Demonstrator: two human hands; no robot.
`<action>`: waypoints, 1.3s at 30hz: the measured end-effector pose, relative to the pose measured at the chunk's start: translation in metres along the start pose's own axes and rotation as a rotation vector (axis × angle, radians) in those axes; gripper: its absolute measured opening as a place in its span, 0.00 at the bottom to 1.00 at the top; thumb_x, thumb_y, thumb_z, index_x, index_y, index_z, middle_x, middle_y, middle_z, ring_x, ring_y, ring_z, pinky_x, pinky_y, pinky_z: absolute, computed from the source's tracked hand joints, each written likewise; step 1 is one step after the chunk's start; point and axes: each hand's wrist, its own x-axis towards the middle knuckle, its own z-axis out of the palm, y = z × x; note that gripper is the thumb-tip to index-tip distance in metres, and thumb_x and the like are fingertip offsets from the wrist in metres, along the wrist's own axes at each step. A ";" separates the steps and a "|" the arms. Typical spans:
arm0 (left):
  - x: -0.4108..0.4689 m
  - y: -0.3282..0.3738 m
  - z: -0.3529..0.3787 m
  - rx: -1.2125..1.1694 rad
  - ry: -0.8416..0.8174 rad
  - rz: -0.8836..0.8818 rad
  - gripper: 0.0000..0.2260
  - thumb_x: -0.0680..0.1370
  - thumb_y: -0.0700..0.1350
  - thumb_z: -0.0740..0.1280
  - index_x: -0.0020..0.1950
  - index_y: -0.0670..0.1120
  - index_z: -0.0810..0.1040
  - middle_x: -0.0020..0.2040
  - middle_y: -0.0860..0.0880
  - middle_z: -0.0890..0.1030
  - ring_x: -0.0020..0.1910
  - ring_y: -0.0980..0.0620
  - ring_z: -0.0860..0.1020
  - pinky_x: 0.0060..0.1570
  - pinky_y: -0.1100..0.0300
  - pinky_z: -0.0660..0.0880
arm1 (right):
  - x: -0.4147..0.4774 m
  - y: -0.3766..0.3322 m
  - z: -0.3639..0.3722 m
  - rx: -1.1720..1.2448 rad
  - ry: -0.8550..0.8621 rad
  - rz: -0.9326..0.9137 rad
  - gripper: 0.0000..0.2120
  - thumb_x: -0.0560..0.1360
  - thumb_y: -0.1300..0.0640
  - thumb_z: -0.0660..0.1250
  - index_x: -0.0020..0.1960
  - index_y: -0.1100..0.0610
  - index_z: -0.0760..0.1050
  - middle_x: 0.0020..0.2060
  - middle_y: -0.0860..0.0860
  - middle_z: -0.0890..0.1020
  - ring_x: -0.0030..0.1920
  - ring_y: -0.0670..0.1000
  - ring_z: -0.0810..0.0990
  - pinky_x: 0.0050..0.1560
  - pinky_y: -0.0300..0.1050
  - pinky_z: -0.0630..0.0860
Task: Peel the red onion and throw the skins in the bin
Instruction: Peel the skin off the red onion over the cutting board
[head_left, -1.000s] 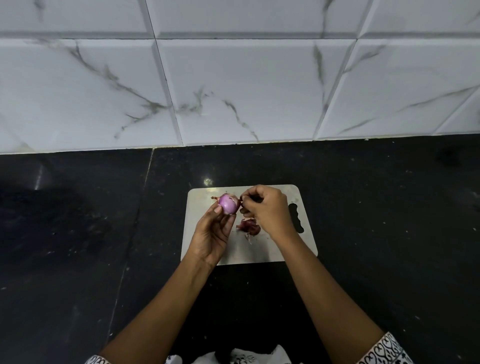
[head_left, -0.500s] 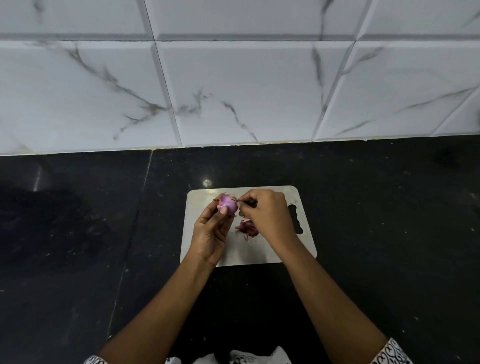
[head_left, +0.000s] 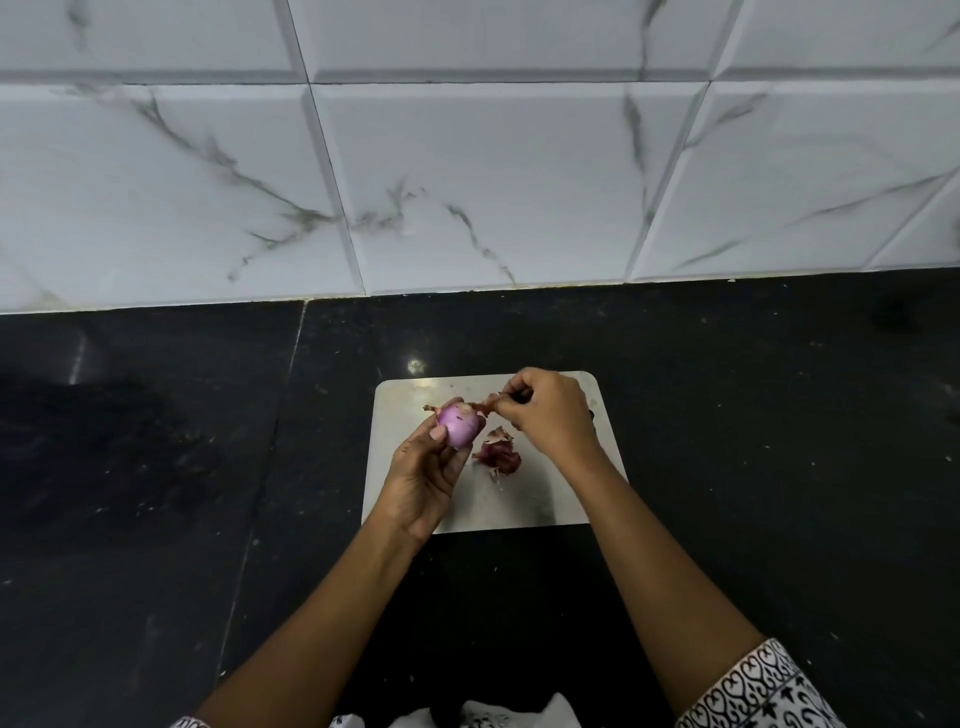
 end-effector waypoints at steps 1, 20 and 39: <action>0.000 -0.001 -0.003 -0.035 -0.005 -0.013 0.34 0.50 0.45 0.83 0.54 0.39 0.81 0.49 0.40 0.84 0.49 0.46 0.84 0.43 0.62 0.81 | 0.001 0.005 0.001 -0.007 0.002 0.015 0.06 0.70 0.52 0.72 0.42 0.55 0.79 0.34 0.48 0.82 0.34 0.44 0.78 0.33 0.38 0.75; 0.003 0.001 -0.013 -0.161 0.063 -0.153 0.15 0.76 0.45 0.60 0.58 0.38 0.75 0.50 0.40 0.84 0.49 0.44 0.84 0.51 0.57 0.77 | -0.014 0.024 0.012 -0.285 -0.104 -0.127 0.10 0.74 0.52 0.67 0.51 0.55 0.81 0.51 0.50 0.78 0.50 0.50 0.76 0.45 0.45 0.74; 0.006 -0.003 0.002 -0.007 0.074 0.107 0.14 0.77 0.36 0.60 0.62 0.40 0.75 0.54 0.43 0.81 0.48 0.50 0.83 0.44 0.61 0.80 | -0.026 -0.013 0.016 -0.049 0.041 -0.289 0.12 0.73 0.56 0.70 0.54 0.60 0.81 0.44 0.56 0.85 0.42 0.52 0.82 0.46 0.44 0.79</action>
